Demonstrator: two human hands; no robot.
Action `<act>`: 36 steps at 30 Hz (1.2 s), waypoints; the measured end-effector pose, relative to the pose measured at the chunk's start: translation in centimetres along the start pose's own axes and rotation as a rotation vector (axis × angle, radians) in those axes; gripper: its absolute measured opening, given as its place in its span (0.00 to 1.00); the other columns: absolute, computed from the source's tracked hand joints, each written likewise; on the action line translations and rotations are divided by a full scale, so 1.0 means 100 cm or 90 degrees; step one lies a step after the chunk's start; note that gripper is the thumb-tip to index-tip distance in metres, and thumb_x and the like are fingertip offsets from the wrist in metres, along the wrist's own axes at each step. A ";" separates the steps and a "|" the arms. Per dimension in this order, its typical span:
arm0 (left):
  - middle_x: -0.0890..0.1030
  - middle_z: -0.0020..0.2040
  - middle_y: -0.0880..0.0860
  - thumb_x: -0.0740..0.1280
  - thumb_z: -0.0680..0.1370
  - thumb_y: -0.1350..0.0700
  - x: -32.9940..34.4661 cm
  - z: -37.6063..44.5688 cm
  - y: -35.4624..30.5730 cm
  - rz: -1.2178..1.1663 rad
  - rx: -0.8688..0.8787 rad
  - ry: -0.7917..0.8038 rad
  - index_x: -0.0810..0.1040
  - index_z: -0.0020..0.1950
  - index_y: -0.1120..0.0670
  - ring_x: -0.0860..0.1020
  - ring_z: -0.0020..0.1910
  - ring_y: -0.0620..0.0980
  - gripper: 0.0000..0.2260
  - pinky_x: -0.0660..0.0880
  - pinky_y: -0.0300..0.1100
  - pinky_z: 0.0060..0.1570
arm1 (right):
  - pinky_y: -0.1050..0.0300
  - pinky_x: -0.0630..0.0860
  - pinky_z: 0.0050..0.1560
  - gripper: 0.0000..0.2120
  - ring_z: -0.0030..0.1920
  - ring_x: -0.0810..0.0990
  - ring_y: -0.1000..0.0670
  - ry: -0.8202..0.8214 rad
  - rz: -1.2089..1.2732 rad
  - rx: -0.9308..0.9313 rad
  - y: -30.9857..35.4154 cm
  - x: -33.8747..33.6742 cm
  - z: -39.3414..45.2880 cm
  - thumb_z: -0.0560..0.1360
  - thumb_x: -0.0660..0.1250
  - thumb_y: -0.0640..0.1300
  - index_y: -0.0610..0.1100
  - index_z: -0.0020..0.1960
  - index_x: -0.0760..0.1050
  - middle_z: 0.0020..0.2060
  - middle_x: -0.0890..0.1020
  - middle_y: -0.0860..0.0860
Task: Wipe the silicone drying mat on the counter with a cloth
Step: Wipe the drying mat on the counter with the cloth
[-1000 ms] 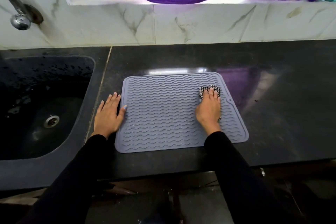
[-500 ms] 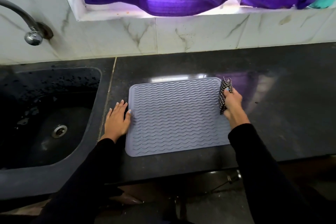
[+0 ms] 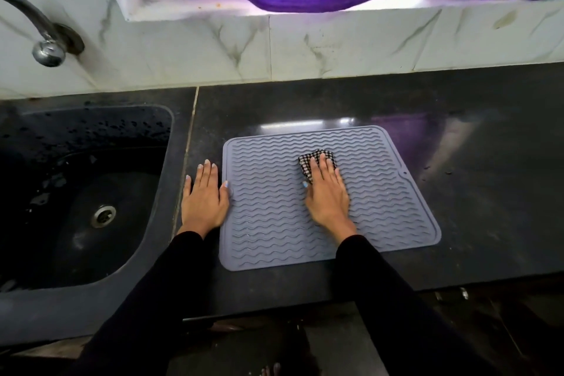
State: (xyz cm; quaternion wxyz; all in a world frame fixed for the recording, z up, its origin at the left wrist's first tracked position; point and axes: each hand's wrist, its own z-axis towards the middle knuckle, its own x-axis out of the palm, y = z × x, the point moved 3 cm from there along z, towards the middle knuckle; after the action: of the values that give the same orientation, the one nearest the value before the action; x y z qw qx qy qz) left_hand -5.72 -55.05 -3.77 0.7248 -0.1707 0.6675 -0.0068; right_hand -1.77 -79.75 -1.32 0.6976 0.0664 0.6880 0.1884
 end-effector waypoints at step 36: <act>0.45 0.78 0.52 0.48 0.82 0.45 -0.019 0.003 0.001 -0.022 0.051 0.164 0.48 0.77 0.53 0.44 0.76 0.50 0.26 0.41 0.51 0.73 | 0.56 0.57 0.71 0.21 0.72 0.63 0.48 0.046 0.375 0.042 0.029 -0.013 0.006 0.80 0.56 0.37 0.42 0.72 0.63 0.72 0.65 0.46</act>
State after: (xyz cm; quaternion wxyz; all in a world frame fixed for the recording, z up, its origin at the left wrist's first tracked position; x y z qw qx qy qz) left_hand -5.61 -54.43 -1.99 0.6390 -0.1510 0.7512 -0.0677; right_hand -1.66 -77.42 0.90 0.5854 0.2789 0.6693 0.3629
